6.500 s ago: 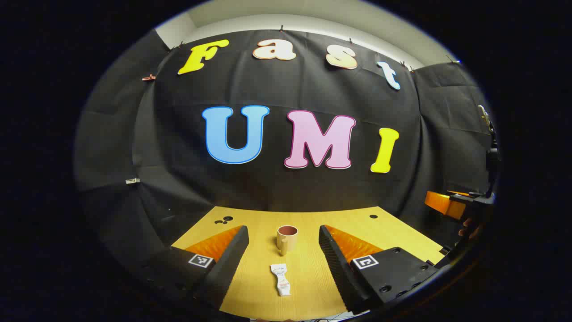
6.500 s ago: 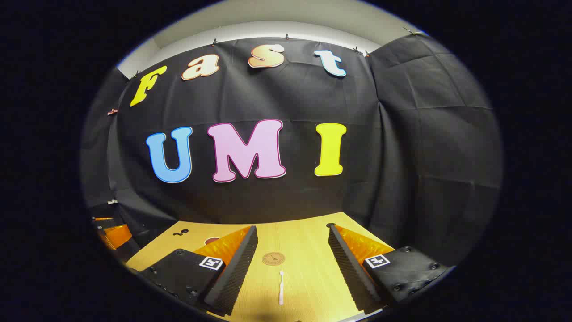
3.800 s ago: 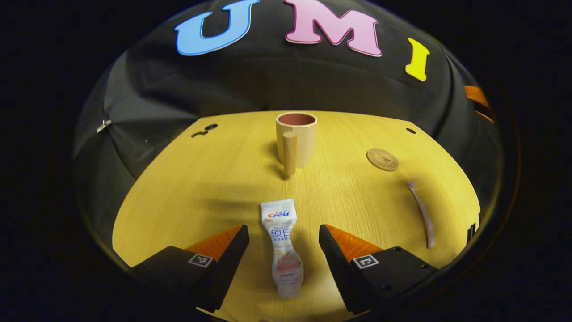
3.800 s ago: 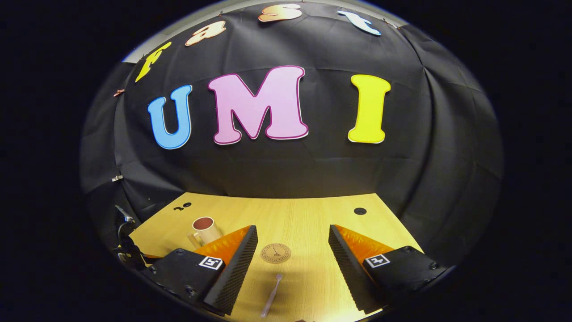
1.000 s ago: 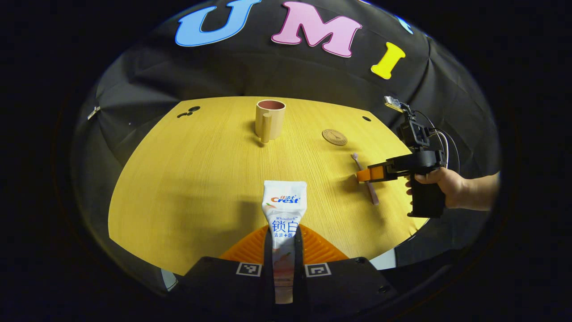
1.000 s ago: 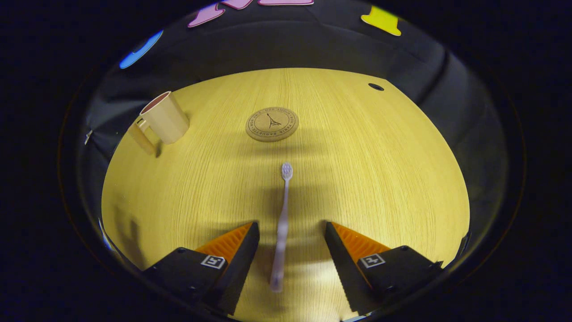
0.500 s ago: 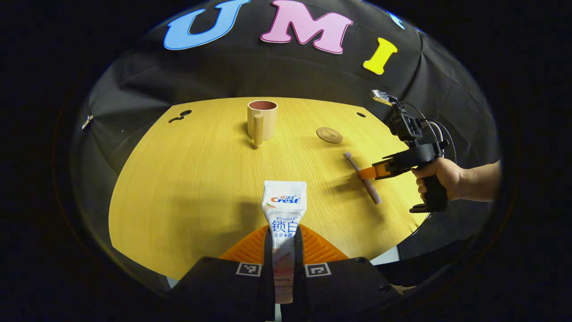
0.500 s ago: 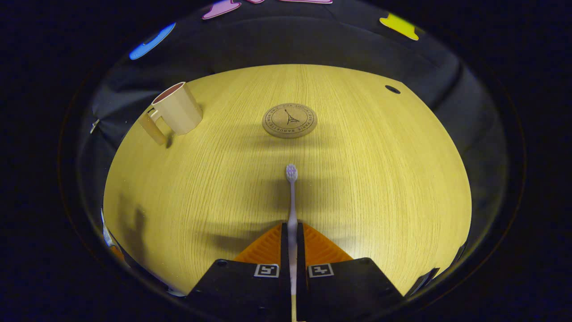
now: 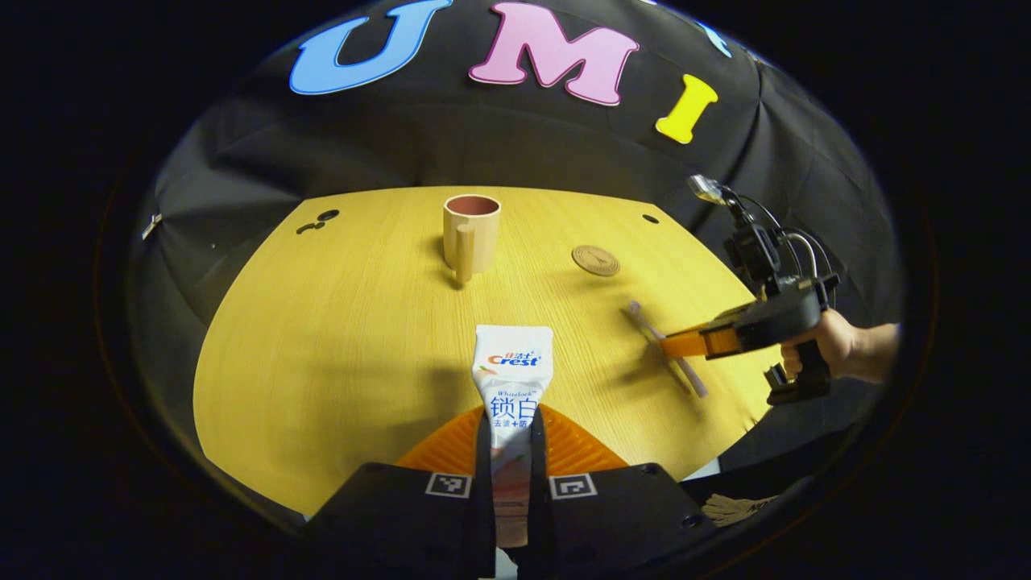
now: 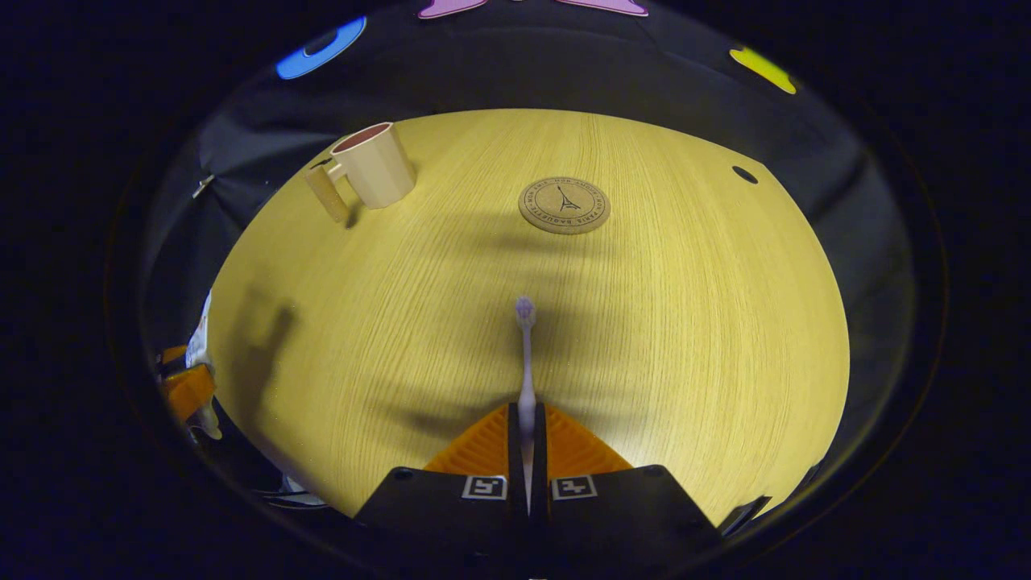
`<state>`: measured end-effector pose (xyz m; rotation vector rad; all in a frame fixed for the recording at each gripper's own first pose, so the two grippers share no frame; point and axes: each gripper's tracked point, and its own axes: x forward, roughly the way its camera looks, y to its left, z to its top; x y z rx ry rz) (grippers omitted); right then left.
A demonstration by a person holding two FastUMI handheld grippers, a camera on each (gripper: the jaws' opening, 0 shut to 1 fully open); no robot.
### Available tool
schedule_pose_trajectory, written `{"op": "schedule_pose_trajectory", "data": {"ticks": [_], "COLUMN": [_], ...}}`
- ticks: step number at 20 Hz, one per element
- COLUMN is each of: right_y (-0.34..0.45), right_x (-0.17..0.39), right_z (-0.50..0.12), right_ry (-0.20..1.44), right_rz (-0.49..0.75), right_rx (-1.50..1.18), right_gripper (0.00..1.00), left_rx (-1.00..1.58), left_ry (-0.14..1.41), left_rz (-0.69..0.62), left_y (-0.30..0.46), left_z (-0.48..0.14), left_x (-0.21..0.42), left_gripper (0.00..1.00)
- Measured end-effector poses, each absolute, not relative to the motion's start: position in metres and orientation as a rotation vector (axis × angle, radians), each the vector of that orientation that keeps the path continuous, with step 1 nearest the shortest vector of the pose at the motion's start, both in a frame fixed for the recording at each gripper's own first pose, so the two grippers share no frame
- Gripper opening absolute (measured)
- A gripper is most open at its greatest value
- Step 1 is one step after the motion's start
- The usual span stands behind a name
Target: Put the toothbrush and toothpaste on the desktop into the cup, then pick up the cup and place it on the coaster on the desktop.
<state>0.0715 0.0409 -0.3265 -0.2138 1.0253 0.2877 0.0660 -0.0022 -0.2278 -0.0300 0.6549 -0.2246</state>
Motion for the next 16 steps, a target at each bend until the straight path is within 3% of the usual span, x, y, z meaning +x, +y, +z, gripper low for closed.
{"op": "schedule_pose_trajectory", "data": {"ticks": [1,3,4,13,14,16], "right_y": [0.041,0.042,0.042,0.043,0.046,0.051], "right_x": [0.071,0.068,0.066,0.056,0.058,0.073], "right_z": [-0.319,-0.306,-0.3,-0.255,-0.247,-0.225], "right_ry": [1.002,0.976,0.968,0.902,0.889,0.804], "right_rz": [0.283,0.282,0.281,0.302,0.306,0.308], "right_rx": [-0.19,-0.13,-0.105,-0.043,-0.024,0.009], "right_gripper": [0.06,0.05,0.05,0.05,0.05,0.05], "left_rx": [-0.037,-0.052,-0.059,-0.139,-0.146,-0.141], "left_ry": [0.64,0.603,0.587,0.398,0.371,0.326], "left_rz": [-0.222,-0.224,-0.224,-0.232,-0.233,-0.234], "left_y": [0.0,0.004,0.005,0.013,0.013,0.013], "left_z": [-0.221,-0.206,-0.199,-0.113,-0.103,-0.088], "left_x": [0.072,0.086,0.092,0.167,0.177,0.198], "left_gripper": [0.26,0.26,0.21,0.2,0.25,0.2]}}
